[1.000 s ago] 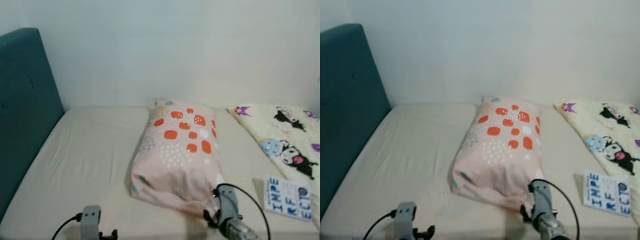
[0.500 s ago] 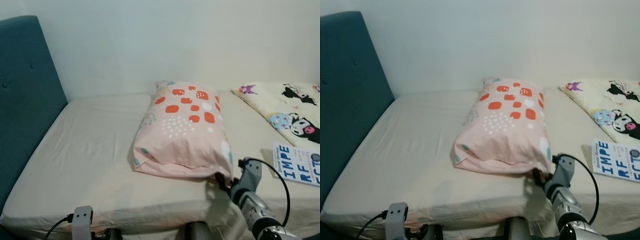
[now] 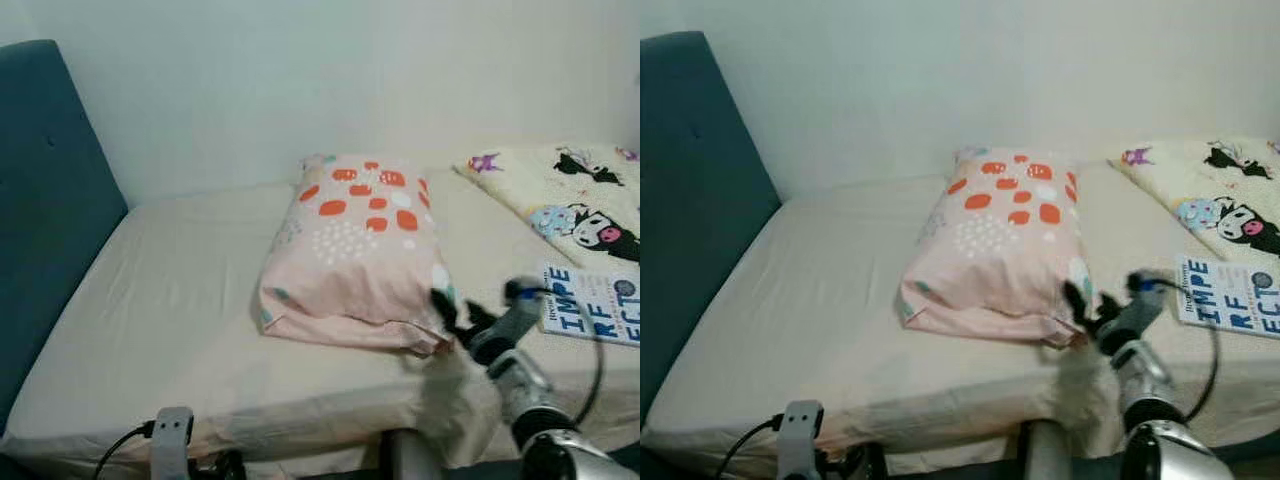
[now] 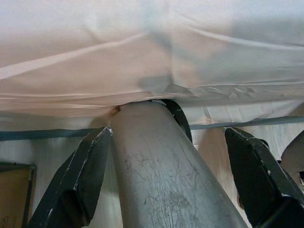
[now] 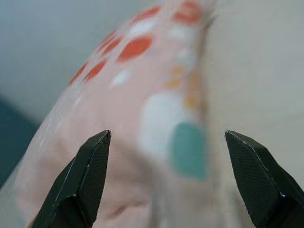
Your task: Clean up the room
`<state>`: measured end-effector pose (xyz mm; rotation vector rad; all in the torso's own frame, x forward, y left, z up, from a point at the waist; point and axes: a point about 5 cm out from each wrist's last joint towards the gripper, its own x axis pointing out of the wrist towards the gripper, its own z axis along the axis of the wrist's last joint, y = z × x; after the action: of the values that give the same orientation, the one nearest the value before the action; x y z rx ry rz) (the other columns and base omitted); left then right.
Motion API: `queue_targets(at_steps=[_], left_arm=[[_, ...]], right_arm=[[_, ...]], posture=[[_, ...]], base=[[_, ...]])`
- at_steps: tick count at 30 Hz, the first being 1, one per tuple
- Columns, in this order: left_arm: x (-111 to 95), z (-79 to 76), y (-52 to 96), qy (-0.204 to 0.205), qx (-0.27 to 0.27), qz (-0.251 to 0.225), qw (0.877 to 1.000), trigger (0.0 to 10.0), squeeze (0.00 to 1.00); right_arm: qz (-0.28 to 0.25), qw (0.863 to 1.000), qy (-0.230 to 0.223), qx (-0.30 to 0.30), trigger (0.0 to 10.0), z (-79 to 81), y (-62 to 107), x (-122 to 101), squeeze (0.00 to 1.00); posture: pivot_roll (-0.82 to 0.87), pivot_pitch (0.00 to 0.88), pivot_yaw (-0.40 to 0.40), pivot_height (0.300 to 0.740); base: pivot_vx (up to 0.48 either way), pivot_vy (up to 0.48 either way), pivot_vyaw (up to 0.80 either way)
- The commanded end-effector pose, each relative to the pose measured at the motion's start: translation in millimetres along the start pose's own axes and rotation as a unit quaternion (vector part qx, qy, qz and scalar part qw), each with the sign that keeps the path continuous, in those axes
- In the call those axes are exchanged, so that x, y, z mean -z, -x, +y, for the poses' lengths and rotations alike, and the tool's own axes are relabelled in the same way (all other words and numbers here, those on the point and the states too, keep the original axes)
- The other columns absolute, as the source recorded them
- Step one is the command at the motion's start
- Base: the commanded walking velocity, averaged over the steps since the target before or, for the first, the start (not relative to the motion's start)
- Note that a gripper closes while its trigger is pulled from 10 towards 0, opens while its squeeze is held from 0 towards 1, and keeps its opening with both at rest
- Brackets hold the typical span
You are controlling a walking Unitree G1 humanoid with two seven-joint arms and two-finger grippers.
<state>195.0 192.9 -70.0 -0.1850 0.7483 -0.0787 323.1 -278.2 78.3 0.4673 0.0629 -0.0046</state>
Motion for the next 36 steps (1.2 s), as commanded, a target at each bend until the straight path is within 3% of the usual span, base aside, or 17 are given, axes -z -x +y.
queue_targets(at_steps=[1, 4, 11, 17, 20, 24, 30, 36], left_arm=[[5.5, 4.7, 3.3, -0.009, 0.001, 0.014, 1.000, 10.0, 0.00], [8.6, 11.6, 8.5, -0.025, 0.011, 0.012, 1.000, 10.0, 0.00], [14.3, 28.4, 20.4, -0.052, 0.021, 0.014, 0.998, 10.0, 0.00], [17.1, 35.3, 27.6, -0.069, 0.035, 0.010, 0.997, 10.0, 0.00], [18.6, 44.3, 37.1, -0.095, 0.053, 0.004, 0.994, 10.0, 0.00], [19.7, 48.8, 41.9, -0.109, 0.060, 0.005, 0.992, 10.0, 0.00], [15.1, 41.0, 38.7, -0.116, 0.084, -0.006, 0.990, 10.0, 0.00], [14.5, 32.2, 36.0, -0.117, 0.100, -0.013, 0.988, 10.0, 0.00]], right_arm=[[-0.019, 1.000, -0.018, 0.008, 10.0, -0.1, -1.1, -3.6, 0.00], [-0.093, 0.991, -0.068, 0.062, 10.0, -27.9, 10.6, -30.7, 0.00], [-0.109, 0.990, -0.058, 0.075, 10.0, -40.6, 18.8, -41.5, 0.00], [-0.116, 0.990, -0.055, 0.063, 10.0, -42.0, 19.9, -46.4, 0.00], [-0.132, 0.989, -0.069, 0.017, 10.0, -31.8, 11.7, -56.1, 0.00], [-0.140, 0.987, -0.078, -0.021, 10.0, -21.0, 4.3, -61.6, 0.00], [-0.179, 0.975, -0.086, -0.097, 10.0, 7.8, -14.4, -84.8, 0.00], [-0.195, 0.967, -0.098, -0.134, 10.0, 20.9, -21.2, -94.3, 0.00]], posture=[[-0.03, 0.078, 0.000, 0.528], [0.00, 0.134, 0.032, 0.528], [0.04, 0.211, 0.077, 0.528], [0.07, 0.265, 0.113, 0.528], [0.11, 0.326, 0.157, 0.528], [0.11, 0.344, 0.168, 0.528], [0.10, 0.374, 0.175, 0.528], [0.10, 0.388, 0.170, 0.528]], base=[[0.000, 0.000, 0.00], [0.000, 0.000, 0.00], [0.000, 0.000, 0.00], [0.000, 0.000, 0.00], [0.000, 0.000, 0.00], [0.000, 0.000, 0.00], [0.000, 0.000, 0.00], [0.000, 0.000, 0.00]])
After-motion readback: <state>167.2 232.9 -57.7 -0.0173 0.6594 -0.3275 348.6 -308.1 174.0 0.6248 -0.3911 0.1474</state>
